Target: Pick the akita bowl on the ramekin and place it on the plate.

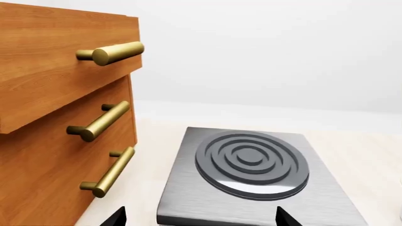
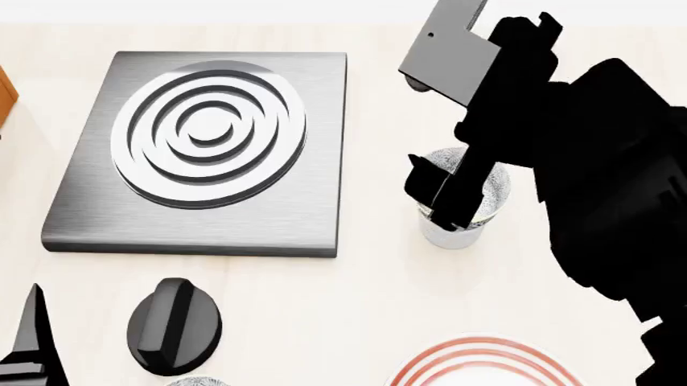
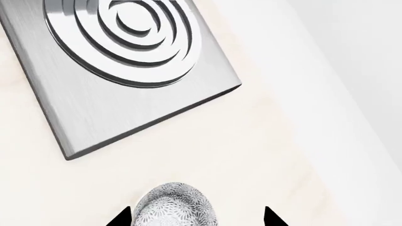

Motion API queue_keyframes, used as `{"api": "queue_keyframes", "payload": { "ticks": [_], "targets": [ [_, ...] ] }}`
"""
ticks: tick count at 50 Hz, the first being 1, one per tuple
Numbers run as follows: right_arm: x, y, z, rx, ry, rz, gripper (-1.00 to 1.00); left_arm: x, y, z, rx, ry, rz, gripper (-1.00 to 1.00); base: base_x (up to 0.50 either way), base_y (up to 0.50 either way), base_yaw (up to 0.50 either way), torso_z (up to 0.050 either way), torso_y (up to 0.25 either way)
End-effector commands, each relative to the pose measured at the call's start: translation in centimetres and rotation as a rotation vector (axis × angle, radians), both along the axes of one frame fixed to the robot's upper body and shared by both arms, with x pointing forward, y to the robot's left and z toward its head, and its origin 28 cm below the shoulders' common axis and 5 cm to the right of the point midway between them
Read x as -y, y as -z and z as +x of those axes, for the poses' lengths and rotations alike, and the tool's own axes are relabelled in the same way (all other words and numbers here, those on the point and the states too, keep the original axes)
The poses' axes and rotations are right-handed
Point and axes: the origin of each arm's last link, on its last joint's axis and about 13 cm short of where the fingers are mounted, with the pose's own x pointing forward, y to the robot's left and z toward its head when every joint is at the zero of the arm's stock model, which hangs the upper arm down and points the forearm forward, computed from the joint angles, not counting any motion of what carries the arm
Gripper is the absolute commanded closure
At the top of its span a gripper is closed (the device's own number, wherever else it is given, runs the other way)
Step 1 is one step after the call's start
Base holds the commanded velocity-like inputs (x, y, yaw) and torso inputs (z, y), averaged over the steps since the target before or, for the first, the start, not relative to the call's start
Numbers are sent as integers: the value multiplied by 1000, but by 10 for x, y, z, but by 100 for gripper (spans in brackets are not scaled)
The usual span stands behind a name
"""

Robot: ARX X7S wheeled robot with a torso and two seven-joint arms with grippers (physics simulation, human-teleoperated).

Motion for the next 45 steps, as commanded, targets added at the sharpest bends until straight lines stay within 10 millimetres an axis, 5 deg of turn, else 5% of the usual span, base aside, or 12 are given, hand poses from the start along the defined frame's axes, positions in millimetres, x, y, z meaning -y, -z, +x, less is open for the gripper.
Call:
{"api": "queue_keyframes", "payload": {
  "ticks": [1, 8, 22, 45],
  "targets": [
    [2, 1, 19, -91, 27, -31, -100, -1, 0, 1, -1, -7, -2, -100, 0, 0, 0, 0, 0],
    [0, 9, 28, -143, 4, -19, -100, -1, 1, 1, -5, -9, -3, -100, 0, 0, 0, 0, 0],
    [-12, 31, 11, -241, -39, 2, -100, -2, -1, 0, -2, -14, -7, -100, 0, 0, 0, 0, 0],
    [-5, 67, 16, -264, 16, 2, -100, -2, 1, 1, -8, -17, -4, -100, 0, 0, 0, 0, 0]
  ]
}}
